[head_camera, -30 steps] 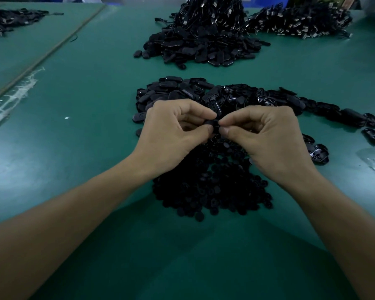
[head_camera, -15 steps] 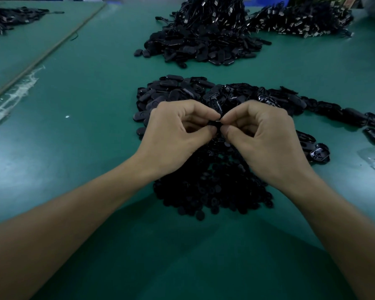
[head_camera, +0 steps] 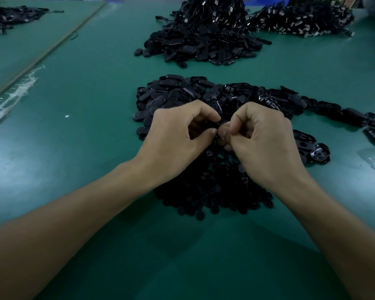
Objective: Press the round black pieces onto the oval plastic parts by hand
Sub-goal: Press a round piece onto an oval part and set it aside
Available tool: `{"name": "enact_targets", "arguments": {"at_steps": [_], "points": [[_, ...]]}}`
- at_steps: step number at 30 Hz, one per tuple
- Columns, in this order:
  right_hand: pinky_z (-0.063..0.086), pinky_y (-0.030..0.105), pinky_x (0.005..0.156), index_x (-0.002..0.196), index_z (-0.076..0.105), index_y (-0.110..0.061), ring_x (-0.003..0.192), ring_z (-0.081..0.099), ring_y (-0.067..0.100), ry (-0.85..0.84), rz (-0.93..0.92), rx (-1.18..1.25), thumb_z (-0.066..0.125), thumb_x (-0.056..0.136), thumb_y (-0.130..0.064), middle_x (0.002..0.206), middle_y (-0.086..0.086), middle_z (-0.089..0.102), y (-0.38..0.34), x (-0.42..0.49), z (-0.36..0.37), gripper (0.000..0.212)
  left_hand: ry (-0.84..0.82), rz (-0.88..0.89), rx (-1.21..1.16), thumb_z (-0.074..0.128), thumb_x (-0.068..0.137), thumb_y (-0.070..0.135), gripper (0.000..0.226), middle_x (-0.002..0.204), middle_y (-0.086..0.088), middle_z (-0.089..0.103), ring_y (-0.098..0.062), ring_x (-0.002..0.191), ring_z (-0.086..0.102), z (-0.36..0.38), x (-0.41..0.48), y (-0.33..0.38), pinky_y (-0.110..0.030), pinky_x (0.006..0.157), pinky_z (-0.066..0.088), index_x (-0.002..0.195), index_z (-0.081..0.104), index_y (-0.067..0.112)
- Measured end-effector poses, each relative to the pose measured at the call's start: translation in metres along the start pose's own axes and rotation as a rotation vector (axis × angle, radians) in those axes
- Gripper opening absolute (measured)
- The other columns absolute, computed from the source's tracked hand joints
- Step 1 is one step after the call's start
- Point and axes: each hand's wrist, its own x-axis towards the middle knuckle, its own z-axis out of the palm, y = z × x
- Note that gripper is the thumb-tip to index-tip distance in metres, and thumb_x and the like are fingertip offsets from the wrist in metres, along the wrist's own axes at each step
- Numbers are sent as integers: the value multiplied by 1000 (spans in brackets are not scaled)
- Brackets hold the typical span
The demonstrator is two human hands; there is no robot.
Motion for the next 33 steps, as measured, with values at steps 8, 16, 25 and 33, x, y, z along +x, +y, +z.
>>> {"name": "enact_targets", "arguments": {"at_steps": [8, 16, 25, 33], "points": [[60, 30, 65, 74, 57, -30, 69, 72, 10, -121, -36, 64, 63, 88, 0, 73, -7, 73, -3, -1, -1, 33, -1, 35, 142, 72, 86, 9, 21, 88, 14, 71, -1, 81, 67, -3, 2, -4, -21, 76, 53, 106, 72, 16], [57, 20, 77, 95, 70, -28, 80, 69, -1, -56, -45, 33, 75, 88, -13, 84, -13, 72, 6, 6, -5, 17, -52, -43, -29, 74, 85, 12, 24, 91, 8, 74, -5, 83, 70, -2, 4, -4, -29, 78, 57, 102, 67, 27], [53, 15, 67, 95, 72, -24, 73, 72, 7, -187, 21, 221, 75, 89, -17, 79, -7, 76, 15, 12, -11, 10, -75, -204, -377, 77, 79, 17, 23, 81, 4, 75, -9, 74, 71, -3, 7, -6, -26, 74, 58, 96, 67, 29], [57, 26, 70, 88, 72, -27, 74, 71, 10, -164, -7, 163, 78, 85, -18, 77, -5, 74, 17, 11, -12, 11, -96, -220, -367, 81, 82, 6, 23, 78, 3, 76, -13, 68, 73, -6, 7, -6, -22, 70, 59, 92, 71, 24]]}}
